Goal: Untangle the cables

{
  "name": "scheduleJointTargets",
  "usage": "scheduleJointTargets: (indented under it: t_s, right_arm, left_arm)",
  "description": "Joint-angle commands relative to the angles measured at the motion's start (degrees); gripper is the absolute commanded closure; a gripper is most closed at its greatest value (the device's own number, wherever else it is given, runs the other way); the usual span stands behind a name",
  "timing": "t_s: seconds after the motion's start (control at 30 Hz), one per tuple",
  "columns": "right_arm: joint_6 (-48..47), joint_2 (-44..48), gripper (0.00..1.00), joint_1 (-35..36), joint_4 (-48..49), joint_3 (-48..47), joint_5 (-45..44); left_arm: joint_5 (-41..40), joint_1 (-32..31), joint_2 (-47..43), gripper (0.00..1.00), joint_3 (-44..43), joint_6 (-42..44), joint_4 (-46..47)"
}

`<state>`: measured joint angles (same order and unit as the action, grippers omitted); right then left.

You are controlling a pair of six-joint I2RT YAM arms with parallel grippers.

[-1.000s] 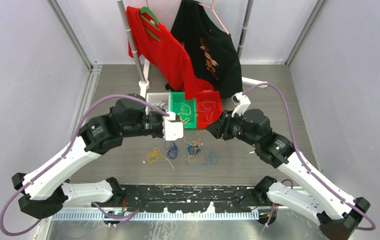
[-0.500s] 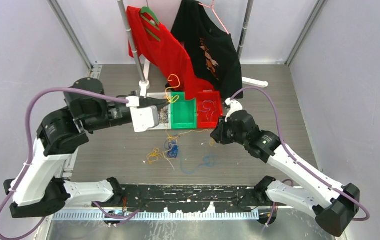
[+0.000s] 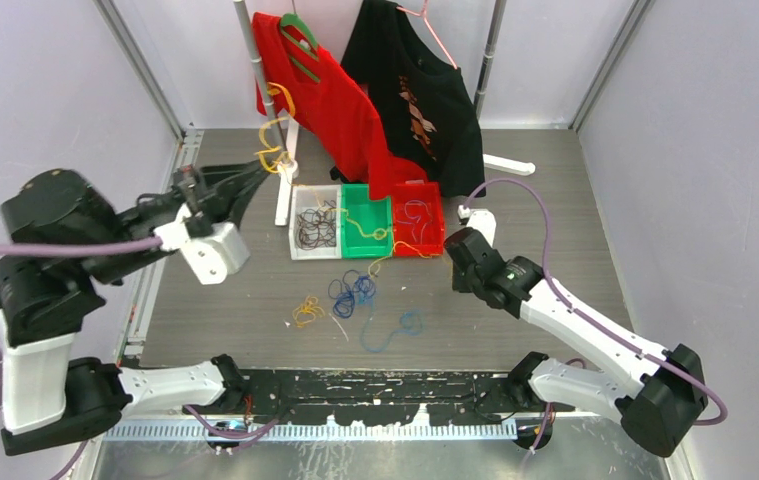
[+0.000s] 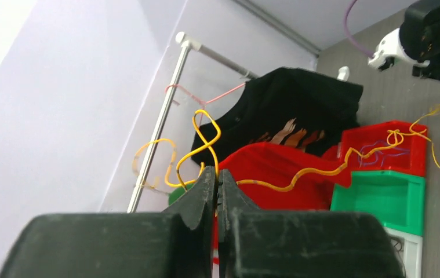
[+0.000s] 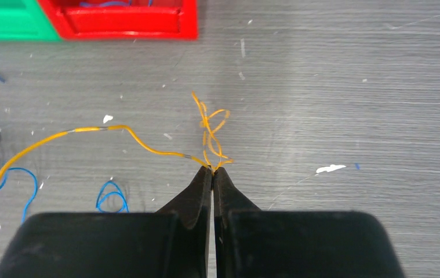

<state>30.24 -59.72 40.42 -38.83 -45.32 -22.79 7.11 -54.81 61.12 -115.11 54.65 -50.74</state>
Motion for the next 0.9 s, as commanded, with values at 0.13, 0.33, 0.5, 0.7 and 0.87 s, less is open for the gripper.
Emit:
scheduleJointTargets:
  t_s: [0.13,0.33,0.5,0.7,0.87]
  right_arm:
    - [5.62,5.69,0.99,-4.40,-0.97,-1.00,-7.54]
    - [9.62,9.72,0.99,-10.18,-1.54,1.49,-6.28]
    - [11.44,12.51,0.99,-15.48,-0.26,3.52,-2.40]
    - [9.33,14.80,0.99,-15.85,12.73,7.54,18.47]
    - [10.10,20.27,0.99,-15.89,25.78,11.22,37.99]
  left_arm:
    - [-12.34,-0.23,-5.06,1.00,1.07,13.95,-1.30]
    - [-24.39,-0.28,-6.33,1.00,2.15,25.97,7.86]
    - [-25.86,-0.21,-4.57,1.00,-6.02,25.07,6.80]
    - [-11.21,-0.28,-6.80,1.00,-2.33,14.59,-0.16]
    - [-5.52,-0.22,-5.43,1.00,3.31,8.31,-1.65]
